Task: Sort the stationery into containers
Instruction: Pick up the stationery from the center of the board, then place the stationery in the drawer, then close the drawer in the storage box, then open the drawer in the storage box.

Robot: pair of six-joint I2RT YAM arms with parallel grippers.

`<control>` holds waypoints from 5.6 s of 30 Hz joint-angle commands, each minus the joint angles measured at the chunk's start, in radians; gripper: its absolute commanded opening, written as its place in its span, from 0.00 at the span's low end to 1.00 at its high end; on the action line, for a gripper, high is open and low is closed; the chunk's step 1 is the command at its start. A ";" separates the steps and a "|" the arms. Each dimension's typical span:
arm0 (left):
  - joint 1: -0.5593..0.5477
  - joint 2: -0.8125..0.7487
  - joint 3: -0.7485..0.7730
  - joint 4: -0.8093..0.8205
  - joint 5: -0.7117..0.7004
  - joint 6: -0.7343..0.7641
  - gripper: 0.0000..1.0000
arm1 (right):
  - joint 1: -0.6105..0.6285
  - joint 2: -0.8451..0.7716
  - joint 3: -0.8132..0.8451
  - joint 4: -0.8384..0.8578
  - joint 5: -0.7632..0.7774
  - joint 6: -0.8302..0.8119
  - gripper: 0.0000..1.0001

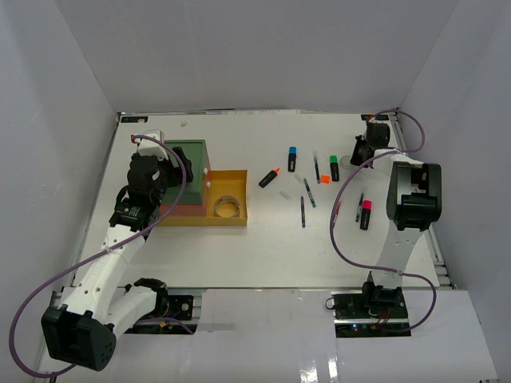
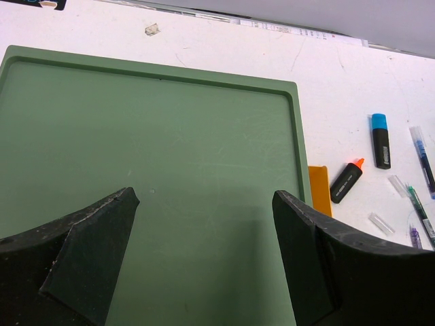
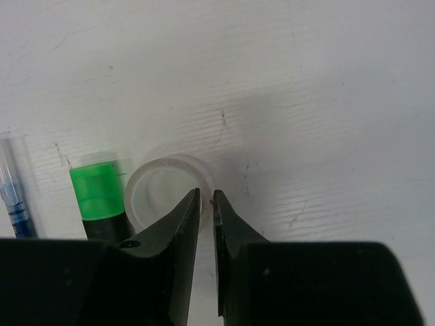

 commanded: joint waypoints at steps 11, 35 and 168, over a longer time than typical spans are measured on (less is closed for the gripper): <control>0.000 0.004 -0.006 -0.067 0.027 -0.013 0.92 | 0.094 -0.117 -0.012 -0.020 0.063 -0.098 0.08; -0.001 -0.002 -0.007 -0.067 0.026 -0.016 0.92 | 0.812 -0.076 0.246 -0.050 0.017 -0.149 0.08; 0.000 0.051 -0.003 -0.064 0.098 -0.018 0.95 | 0.788 0.075 0.240 0.272 -0.865 -0.505 0.93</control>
